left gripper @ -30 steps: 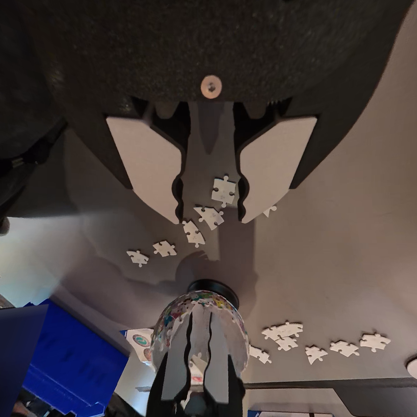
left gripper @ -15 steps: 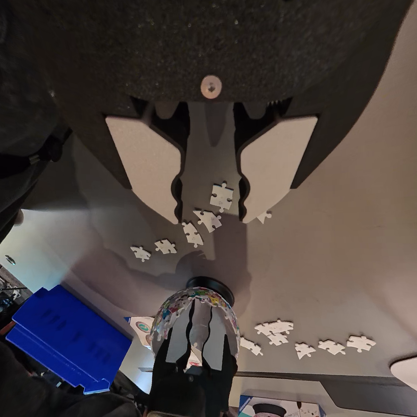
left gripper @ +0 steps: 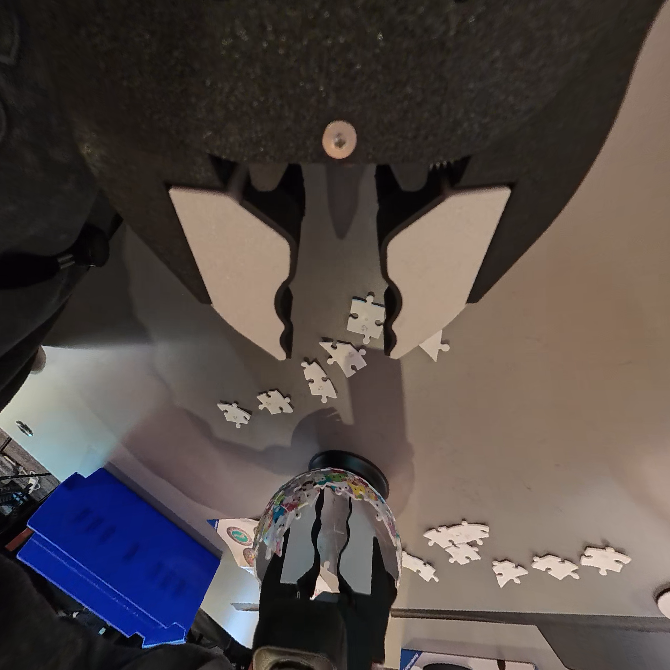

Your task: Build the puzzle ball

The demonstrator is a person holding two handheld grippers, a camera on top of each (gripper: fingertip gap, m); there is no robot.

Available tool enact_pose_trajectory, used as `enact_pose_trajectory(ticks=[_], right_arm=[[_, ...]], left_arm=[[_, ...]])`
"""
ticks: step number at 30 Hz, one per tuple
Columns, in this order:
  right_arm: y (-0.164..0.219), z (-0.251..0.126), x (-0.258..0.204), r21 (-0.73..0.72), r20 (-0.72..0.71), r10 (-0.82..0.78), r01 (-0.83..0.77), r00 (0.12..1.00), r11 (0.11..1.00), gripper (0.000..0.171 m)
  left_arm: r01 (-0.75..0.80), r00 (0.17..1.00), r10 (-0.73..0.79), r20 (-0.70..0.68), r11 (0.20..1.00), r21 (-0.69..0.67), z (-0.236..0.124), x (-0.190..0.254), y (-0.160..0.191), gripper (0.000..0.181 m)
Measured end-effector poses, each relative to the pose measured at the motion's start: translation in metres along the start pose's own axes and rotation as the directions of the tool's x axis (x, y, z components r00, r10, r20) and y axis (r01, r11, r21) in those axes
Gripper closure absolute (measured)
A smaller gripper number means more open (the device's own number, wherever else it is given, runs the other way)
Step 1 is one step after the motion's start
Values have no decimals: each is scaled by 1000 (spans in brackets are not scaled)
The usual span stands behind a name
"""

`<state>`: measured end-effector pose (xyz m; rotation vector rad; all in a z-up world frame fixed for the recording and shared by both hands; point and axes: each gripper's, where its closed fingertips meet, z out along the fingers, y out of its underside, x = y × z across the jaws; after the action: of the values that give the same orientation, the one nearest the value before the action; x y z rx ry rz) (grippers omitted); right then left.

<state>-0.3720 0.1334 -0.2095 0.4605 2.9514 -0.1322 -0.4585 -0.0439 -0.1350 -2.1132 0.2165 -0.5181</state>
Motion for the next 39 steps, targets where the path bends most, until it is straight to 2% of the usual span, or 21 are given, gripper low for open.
enact_pose_trajectory(ticks=[11,15,19,21,23,25,27,28,31,32,34,37,39], right_arm=[[4,2,1,-15,-18,-20,20,1000,1000,148],[1,-13,6,14,-64,-7,8,998,1000,148],[-9,-73,17,149,-194,80,-51,978,988,148],[-27,-122,18,310,-266,162,-75,950,948,148],[-58,-169,5,514,-278,240,-67,930,855,148],[-95,-206,-18,708,-266,290,-18,919,706,148],[-127,-227,-43,836,-240,326,24,915,548,148],[-141,-232,-55,876,-236,344,45,909,481,148],[-177,-241,-94,953,-232,383,129,894,275,148],[-185,-241,-105,962,-239,403,160,883,219,148],[-198,-240,-127,971,-241,426,216,872,107,148],[-209,-234,-150,969,-216,459,249,862,-11,148],[-215,-225,-159,966,-214,483,258,849,-26,148]], left_arm=[[3,1000,-3,-3,1000,3,0,0,0,134],[3,1000,-3,-2,1000,4,1,-1,-1,134],[-6,1000,7,-26,999,41,4,1,-12,134],[-2,994,12,-104,996,88,9,10,-30,135],[25,971,12,-240,988,150,13,27,-56,135],[91,912,12,-411,969,229,12,46,-92,136],[189,819,1,-573,944,272,6,61,-124,137],[259,753,-21,-657,928,267,1,70,-134,139],[468,449,-69,-891,868,168,-23,109,-140,147],[507,359,-65,-931,851,136,-31,121,-136,147],[539,238,-59,-969,838,81,-40,146,-123,146],[567,148,-55,-987,823,39,-47,173,-112,144],[558,123,-55,-991,829,23,-49,187,-108,143]])
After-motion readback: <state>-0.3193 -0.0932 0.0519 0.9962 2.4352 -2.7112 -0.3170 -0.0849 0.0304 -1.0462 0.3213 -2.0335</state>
